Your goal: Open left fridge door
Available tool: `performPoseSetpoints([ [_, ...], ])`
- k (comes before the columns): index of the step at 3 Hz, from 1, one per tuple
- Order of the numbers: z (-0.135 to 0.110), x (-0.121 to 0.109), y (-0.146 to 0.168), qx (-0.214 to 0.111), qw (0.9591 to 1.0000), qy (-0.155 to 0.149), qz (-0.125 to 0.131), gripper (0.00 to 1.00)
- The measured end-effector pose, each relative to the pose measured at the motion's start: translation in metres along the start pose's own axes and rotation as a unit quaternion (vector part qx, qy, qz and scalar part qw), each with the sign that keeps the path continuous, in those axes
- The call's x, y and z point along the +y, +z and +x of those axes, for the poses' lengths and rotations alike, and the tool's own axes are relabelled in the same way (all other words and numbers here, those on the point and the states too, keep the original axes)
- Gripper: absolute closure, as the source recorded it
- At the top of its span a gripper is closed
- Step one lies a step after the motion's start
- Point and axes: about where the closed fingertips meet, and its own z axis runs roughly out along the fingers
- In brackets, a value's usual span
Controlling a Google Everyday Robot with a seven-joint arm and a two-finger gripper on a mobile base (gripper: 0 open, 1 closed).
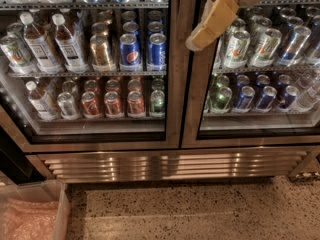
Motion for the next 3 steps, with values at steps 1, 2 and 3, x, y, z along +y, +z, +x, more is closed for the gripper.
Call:
performPoseSetpoints([
  [1,-0.0016,-0.0108,-0.0071,0.01,0.9995,-0.001,0.029,0.0],
  [2,-0.0017,-0.0107,-0.007,0.01,0.9995,-0.001,0.029,0.0],
  [3,-0.001,-0.0097,-0.0102,0.006,0.9986,0.015,0.05,0.0],
])
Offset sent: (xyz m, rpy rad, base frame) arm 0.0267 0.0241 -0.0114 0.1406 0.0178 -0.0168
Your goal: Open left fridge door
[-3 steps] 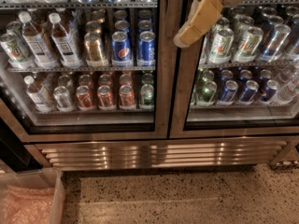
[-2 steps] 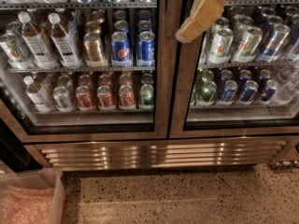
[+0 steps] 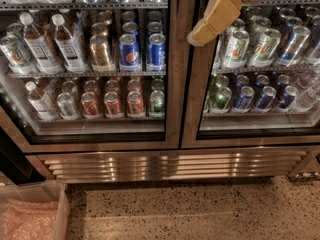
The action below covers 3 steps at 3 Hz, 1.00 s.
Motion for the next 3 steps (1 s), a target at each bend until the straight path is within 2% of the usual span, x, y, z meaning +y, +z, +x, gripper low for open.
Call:
performPoseSetpoints([
  [2,-0.0052,0.0054,-0.0042,-0.006,0.9999,0.011,0.009,0.0],
  [3,-0.0054,0.0078,0.0001,-0.012,0.9997,0.021,-0.004,0.0],
])
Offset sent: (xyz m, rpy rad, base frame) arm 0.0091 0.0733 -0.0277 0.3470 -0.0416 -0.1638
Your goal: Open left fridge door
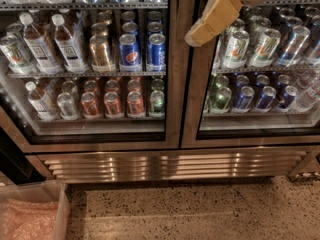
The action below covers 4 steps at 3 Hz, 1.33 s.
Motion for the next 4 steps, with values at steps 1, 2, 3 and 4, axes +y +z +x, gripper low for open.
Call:
performPoseSetpoints([
  [1,-0.017,0.022,0.016,-0.029,0.9989,0.009,-0.035,0.0],
  [2,-0.029,0.038,0.031,-0.042,0.997,0.01,-0.065,0.0],
  [3,-0.024,0.037,0.031,-0.042,0.9968,0.011,-0.068,0.0],
  [4,-0.024,0.037,0.031,-0.042,0.9968,0.011,-0.068,0.0],
])
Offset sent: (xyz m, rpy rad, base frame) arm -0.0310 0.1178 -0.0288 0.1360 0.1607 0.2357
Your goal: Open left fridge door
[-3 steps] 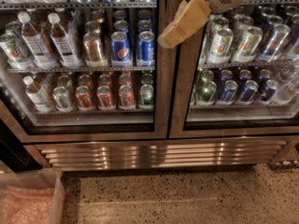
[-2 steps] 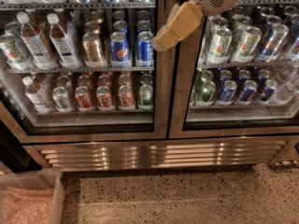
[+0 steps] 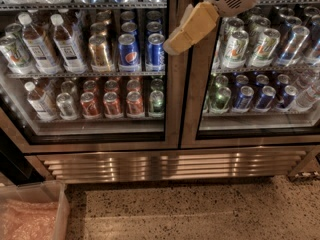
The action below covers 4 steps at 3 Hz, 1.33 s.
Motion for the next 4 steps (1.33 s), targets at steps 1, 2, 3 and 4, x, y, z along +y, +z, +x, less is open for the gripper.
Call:
performPoseSetpoints([
  [1,0.003,-0.002,-0.003,0.0,1.0,0.0,0.0,0.0],
  [2,0.008,-0.006,0.005,0.0,1.0,0.005,-0.004,0.0],
  [3,0.012,-0.008,0.012,0.0,0.9999,0.008,-0.008,0.0],
  [4,0.015,-0.011,0.019,-0.003,0.9998,0.012,-0.014,0.0],
])
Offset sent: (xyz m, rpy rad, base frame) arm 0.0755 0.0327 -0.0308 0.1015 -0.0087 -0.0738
